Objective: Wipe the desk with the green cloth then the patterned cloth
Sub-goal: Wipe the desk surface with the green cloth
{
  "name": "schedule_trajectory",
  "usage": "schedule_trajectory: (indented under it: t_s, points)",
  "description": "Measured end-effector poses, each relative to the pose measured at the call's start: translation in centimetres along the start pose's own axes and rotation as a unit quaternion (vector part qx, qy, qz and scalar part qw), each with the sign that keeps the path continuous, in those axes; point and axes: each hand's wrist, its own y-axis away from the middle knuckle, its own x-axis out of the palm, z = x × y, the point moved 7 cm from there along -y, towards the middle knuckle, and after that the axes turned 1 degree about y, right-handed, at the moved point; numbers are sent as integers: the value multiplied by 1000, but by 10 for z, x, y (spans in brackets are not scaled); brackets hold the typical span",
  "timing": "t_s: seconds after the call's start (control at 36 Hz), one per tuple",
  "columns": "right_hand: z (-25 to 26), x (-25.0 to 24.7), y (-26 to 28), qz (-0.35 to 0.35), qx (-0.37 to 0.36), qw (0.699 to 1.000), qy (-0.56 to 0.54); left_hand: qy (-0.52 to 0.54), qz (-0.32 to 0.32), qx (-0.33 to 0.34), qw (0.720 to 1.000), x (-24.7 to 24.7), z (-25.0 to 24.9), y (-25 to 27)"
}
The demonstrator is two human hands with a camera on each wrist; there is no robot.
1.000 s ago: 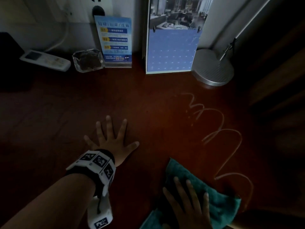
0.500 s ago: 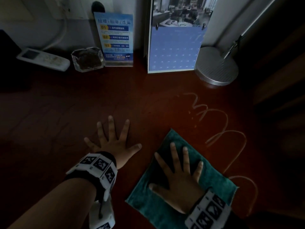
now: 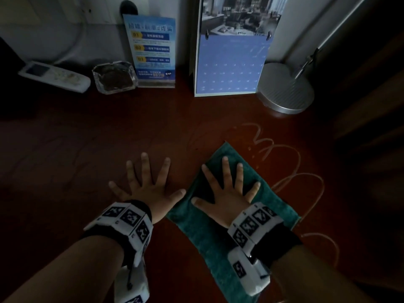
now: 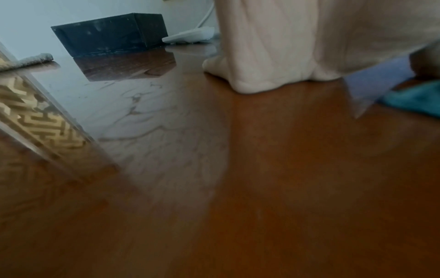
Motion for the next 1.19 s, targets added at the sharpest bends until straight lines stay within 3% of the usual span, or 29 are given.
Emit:
schedule_trajectory:
  t_s: [0.47, 0.56, 0.64, 0.81, 1.0, 1.19]
  points:
    - [11, -47, -57, -77, 36, 996, -27, 4, -11, 4, 1000, 0, 0, 0]
    - [11, -48, -51, -50, 7, 998, -29, 2, -9, 5, 1000, 0, 1, 0]
    - [9, -48, -35, -46, -65, 997, 8, 2, -7, 6, 1000, -1, 1, 1]
    - [1, -36, -23, -34, -221, 964, 143, 8, -3, 6, 1000, -2, 0, 3]
    - [0, -38, -38, -51, -234, 952, 192, 11, -1, 3, 1000, -3, 0, 2]
    - [3, -48, -52, -72, -189, 969, 139, 3, -1, 4, 1000, -2, 0, 1]
